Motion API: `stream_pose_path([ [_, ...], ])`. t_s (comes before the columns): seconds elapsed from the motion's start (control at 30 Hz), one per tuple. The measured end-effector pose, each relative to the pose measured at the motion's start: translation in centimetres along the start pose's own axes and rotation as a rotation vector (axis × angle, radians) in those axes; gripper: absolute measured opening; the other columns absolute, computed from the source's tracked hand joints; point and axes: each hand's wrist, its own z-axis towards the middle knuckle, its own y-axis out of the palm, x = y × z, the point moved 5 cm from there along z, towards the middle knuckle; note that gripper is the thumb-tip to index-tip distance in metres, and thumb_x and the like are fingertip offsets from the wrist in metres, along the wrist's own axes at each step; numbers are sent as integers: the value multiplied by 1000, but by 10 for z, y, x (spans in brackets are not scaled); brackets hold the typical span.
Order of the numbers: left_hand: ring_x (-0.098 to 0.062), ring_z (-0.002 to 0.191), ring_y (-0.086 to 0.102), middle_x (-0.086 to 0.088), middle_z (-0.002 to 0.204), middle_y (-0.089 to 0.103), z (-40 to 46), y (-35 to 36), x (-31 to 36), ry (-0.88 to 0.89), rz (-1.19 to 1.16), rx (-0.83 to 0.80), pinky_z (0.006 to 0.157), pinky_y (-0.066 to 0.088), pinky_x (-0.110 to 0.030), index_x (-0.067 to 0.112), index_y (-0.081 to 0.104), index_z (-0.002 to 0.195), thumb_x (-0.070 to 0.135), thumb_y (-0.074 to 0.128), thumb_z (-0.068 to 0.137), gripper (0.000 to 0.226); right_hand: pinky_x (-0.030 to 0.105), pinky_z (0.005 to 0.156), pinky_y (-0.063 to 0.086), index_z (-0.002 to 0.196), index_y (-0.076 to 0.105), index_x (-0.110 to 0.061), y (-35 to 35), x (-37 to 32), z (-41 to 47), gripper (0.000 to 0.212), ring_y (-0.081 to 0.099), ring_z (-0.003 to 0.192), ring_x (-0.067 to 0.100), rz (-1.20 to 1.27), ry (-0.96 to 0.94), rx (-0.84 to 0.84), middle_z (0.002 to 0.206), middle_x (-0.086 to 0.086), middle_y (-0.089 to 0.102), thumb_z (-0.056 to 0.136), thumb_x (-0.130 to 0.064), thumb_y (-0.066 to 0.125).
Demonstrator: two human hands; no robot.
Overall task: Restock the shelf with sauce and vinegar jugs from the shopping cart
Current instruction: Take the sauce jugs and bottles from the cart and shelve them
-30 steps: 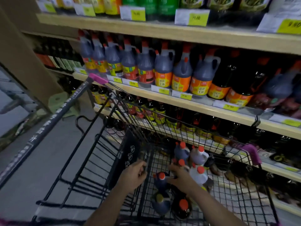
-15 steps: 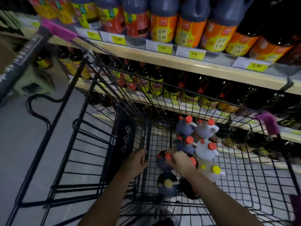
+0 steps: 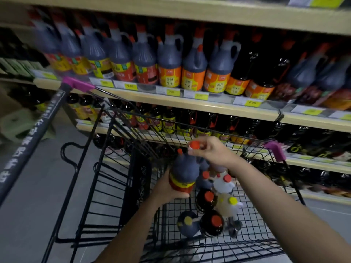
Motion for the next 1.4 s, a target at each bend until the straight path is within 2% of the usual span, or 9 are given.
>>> stream_pose_path([
  [0.1, -7, 105, 59, 21, 109, 61, -5, 2, 20, 29, -62, 12, 86, 48, -28, 45, 49, 105, 21, 90, 47, 76, 22, 65, 49, 102, 60, -10, -7, -2, 1, 22, 59, 64, 3, 155, 12, 48, 62, -16, 61, 82, -14, 69],
  [0.17, -8, 103, 60, 17, 107, 63, -6, 3, 30, 44, -79, 5, 89, 49, -33, 42, 51, 103, 34, 87, 37, 75, 13, 72, 50, 118, 53, -12, -6, 7, -11, 43, 62, 80, -3, 268, 52, 54, 83, -18, 65, 79, -6, 70],
  [0.27, -2, 99, 60, 13, 107, 64, -4, 2, 49, 79, -80, -30, 84, 49, -24, 36, 51, 105, 25, 89, 42, 75, 23, 82, 55, 124, 47, -17, 10, 29, -35, 60, 63, 103, 9, 316, 149, -30, 109, -8, 62, 73, -3, 75],
  [0.37, 0, 99, 60, 17, 108, 62, -2, 4, 72, 156, -50, -49, 78, 47, -15, 39, 50, 107, 12, 89, 52, 73, 22, 79, 56, 127, 44, -16, 23, 40, -43, 69, 64, 97, 6, 390, 191, -20, 111, -2, 63, 69, 2, 77],
  [0.53, -8, 106, 60, 9, 117, 62, 1, 17, 90, 194, -19, -104, 90, 51, -30, 33, 48, 120, 32, 89, 42, 88, 30, 83, 56, 122, 54, -13, 11, 52, -53, 78, 67, 101, 18, 490, 160, 141, 111, 7, 69, 51, -19, 86],
  [0.67, -12, 128, 43, 5, 141, 44, -1, 31, 44, 87, 96, -226, 106, 40, -38, 29, 31, 141, 45, 89, 43, 115, 29, 78, 56, 118, 57, -15, -5, 81, -79, 82, 69, 96, 18, 542, 223, 318, 107, 5, 70, 43, -24, 87],
  [0.9, -14, 140, 26, 4, 153, 26, -16, 66, -92, -109, 465, -610, 111, 27, -32, 30, 31, 144, 57, 76, 59, 100, 28, 76, 57, 117, 59, -7, -13, 162, -120, 66, 68, 98, 22, 583, 326, 466, 108, 10, 70, 57, -5, 87],
  [1.13, -11, 110, 55, 8, 115, 58, 4, 89, -110, -97, 254, -367, 96, 47, -29, 26, 54, 119, 23, 60, 90, 30, 15, 64, 54, 99, 63, -17, -6, 193, -130, 52, 70, 78, 4, 641, 365, 581, 83, -7, 74, 52, -5, 81],
  [1.4, -21, 96, 59, -6, 100, 62, 58, 71, -117, -255, 70, -74, 77, 45, -26, 15, 63, 108, 20, 68, 84, 25, 15, 63, 55, 94, 63, -21, -14, 210, -120, 47, 70, 76, 4, 613, 338, 602, 85, -5, 73, 57, 0, 82],
])
